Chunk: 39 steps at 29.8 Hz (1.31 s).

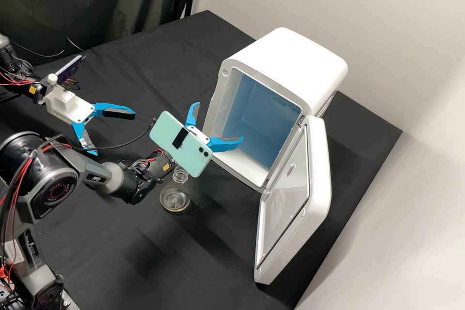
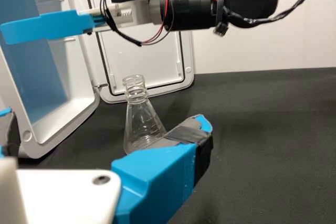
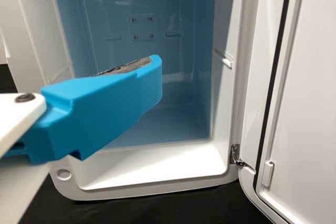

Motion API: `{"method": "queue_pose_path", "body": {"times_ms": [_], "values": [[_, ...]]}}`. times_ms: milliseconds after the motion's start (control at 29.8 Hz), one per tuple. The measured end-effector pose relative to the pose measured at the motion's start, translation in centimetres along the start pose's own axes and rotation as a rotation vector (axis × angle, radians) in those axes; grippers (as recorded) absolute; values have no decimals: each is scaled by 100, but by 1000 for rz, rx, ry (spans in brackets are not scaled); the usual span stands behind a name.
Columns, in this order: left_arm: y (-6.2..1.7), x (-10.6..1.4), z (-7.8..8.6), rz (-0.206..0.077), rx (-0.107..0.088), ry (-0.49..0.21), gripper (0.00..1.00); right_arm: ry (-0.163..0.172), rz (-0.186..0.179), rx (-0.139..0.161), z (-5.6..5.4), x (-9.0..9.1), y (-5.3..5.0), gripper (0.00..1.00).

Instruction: Place the flask in the incubator

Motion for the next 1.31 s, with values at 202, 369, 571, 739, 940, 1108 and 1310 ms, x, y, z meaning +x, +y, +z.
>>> {"method": "queue_pose_path", "body": {"times_ms": [202, 369, 571, 739, 940, 1108, 1310], "values": [[60, -50, 22, 30, -7, -13, 100, 0, 0, 0, 0, 0, 0, 100], [30, -88, 54, 12, 3, -46, 100, 0, 0, 0, 0, 0, 0, 100], [17, -101, 49, 5, 4, -47, 100, 0, 0, 0, 0, 0, 0, 100], [16, -101, 50, 5, 5, -48, 100, 0, 0, 0, 0, 0, 0, 100], [14, -101, 60, 3, 11, -59, 100, 0, 0, 2, 0, 0, 0, 100], [14, -101, 60, 3, 11, -59, 100, 2, 2, 2, -2, 0, 2, 100], [14, -101, 60, 3, 11, -59, 100, 25, 32, 2, 19, -58, 7, 100]]}}
